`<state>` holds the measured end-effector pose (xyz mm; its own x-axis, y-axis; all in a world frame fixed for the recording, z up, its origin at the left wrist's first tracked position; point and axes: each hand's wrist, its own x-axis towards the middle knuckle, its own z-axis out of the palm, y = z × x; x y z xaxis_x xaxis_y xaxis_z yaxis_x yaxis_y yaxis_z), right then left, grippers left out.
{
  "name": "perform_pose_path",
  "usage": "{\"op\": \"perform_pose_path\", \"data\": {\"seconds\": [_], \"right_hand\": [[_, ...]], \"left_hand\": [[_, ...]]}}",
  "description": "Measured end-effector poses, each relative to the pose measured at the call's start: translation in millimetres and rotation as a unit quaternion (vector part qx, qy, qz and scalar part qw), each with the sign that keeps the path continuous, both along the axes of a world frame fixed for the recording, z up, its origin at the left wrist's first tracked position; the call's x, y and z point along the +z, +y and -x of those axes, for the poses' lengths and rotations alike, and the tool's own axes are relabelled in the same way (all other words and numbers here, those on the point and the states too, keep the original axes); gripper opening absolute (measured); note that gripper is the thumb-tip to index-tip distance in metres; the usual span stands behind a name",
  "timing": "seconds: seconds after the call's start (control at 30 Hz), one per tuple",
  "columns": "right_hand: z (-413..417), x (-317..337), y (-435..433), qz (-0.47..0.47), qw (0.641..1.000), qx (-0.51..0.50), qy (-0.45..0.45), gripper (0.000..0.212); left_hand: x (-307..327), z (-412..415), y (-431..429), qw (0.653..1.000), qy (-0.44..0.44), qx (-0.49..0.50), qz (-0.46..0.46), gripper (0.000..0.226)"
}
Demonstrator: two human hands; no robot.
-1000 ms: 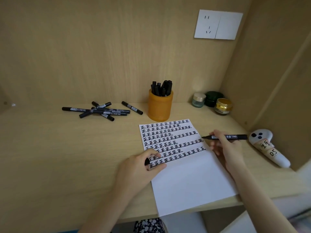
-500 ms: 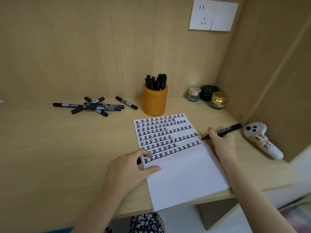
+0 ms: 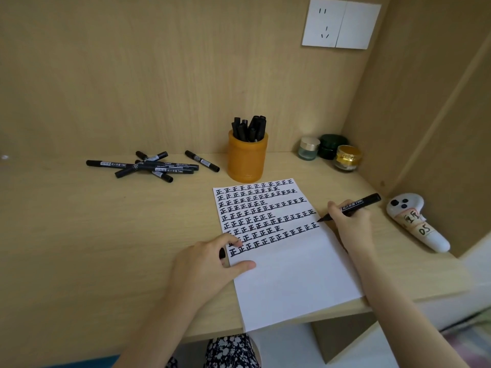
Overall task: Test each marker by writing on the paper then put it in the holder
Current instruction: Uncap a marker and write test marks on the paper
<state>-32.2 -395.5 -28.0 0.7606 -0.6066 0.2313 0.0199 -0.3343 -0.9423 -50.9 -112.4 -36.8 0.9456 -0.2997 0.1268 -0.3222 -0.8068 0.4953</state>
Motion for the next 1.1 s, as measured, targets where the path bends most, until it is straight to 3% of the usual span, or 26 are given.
{"op": "perform_pose_path", "data": {"seconds": [0.4,0.8,1.1], "right_hand": [[1.0,-0.3,-2.3,-0.012,1.0,-0.009,0.012,0.036],[1.1,-0.5,-3.0,-0.006,1.0,-0.017,0.022,0.019],[-1.9,-3.0,-5.1,0.004,0.999,-0.023,0.026,0.027]], "left_hand": [[0.4,-0.2,-0.3,1.0,0.008,0.001,-0.011,0.057],[2.4,0.8,-0.6,1.0,0.008,0.001,-0.008,0.053],[2.6,1.2,-0.2,1.0,0.006,-0.002,-0.013,0.053]]}}
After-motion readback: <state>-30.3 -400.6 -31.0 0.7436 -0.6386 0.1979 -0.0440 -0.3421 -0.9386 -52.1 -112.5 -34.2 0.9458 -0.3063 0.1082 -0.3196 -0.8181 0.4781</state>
